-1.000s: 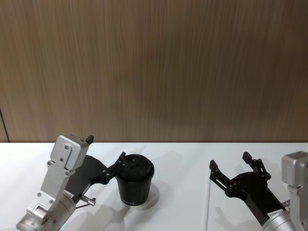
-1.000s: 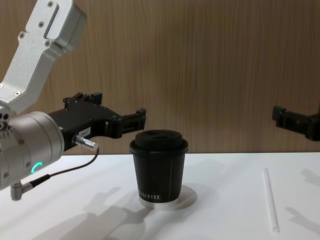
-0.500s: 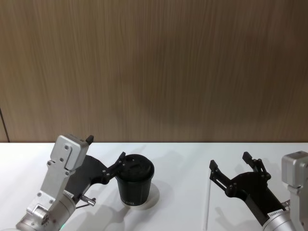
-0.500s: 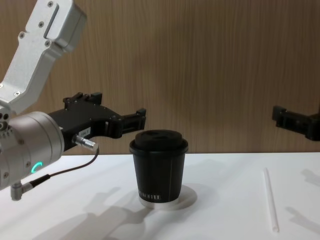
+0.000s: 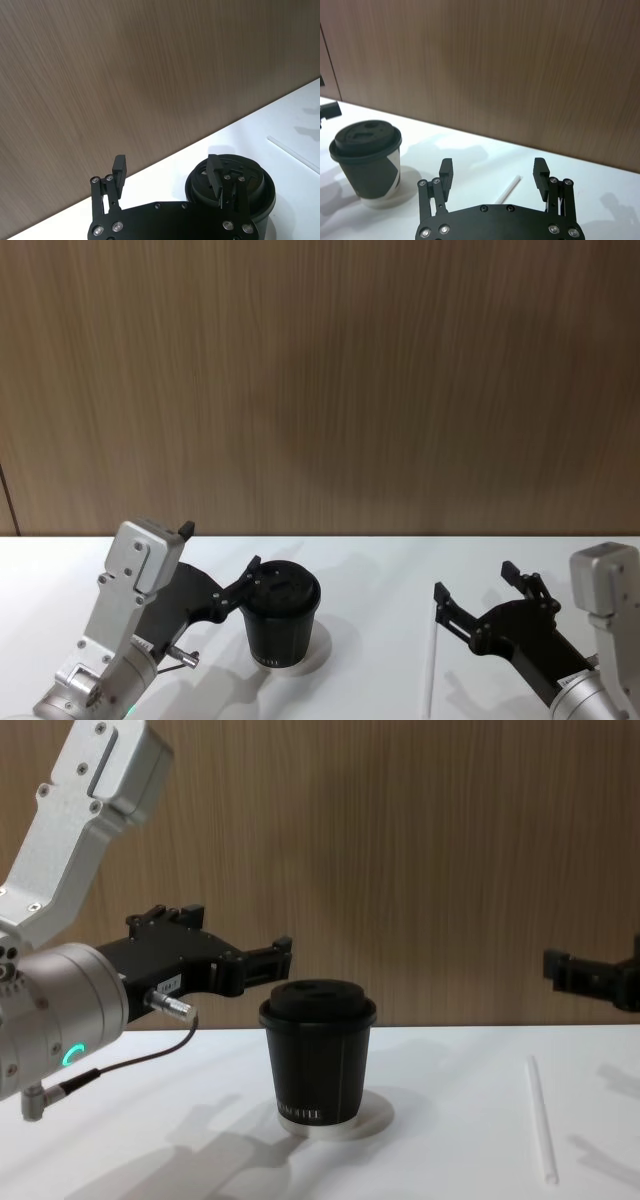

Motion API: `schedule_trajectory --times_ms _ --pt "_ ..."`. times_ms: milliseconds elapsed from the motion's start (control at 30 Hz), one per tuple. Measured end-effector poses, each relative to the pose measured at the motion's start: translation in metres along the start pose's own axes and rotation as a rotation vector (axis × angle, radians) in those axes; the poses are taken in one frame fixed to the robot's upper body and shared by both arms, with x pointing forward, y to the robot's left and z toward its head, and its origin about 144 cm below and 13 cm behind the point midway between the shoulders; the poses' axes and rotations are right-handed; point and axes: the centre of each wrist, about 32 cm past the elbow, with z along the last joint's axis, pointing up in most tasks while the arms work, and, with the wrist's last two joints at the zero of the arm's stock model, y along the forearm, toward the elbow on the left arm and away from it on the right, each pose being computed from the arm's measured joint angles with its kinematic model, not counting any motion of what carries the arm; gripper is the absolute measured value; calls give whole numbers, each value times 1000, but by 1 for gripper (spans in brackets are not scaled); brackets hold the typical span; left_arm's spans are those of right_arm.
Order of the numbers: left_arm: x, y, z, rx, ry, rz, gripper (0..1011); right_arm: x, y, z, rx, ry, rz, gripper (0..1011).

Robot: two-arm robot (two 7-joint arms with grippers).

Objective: Pick up the straw with one hand, pass it to the other hand, and insert it into the cup.

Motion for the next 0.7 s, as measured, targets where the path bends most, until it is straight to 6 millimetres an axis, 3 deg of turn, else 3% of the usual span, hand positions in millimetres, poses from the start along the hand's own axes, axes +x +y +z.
schedule_trajectory --times_ms 700 --pt "0 0 0 0 0 0 1003 3 13 13 -275 40 49 1001"
